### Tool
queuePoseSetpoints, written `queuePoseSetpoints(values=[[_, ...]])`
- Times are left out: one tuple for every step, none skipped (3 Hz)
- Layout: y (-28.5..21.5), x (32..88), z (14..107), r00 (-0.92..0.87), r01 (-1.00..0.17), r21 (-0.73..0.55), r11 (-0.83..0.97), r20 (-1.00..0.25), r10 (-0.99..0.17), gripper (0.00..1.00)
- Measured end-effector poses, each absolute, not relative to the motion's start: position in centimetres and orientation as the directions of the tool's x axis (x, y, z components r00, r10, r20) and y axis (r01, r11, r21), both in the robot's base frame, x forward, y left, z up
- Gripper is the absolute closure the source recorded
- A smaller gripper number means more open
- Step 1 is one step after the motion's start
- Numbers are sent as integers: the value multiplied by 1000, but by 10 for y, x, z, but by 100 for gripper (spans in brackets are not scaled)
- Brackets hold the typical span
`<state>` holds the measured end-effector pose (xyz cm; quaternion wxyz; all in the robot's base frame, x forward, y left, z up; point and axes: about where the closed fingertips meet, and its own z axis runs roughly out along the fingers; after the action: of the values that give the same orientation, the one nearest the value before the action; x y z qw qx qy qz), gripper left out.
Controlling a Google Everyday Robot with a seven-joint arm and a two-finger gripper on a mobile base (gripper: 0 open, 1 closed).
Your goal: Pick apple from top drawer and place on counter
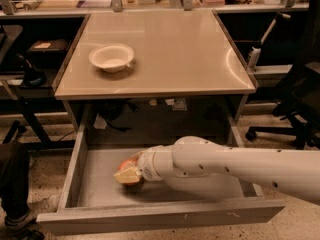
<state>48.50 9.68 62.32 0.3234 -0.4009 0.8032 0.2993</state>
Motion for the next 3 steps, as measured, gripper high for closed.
queuePoseSetpoints(values=[[88,500,645,-529,-804,272,529,-734,-426,100],[74,522,675,-566,-777,288,560,-708,-422,100],[52,547,709,-569,-769,255,587,-691,-445,100]])
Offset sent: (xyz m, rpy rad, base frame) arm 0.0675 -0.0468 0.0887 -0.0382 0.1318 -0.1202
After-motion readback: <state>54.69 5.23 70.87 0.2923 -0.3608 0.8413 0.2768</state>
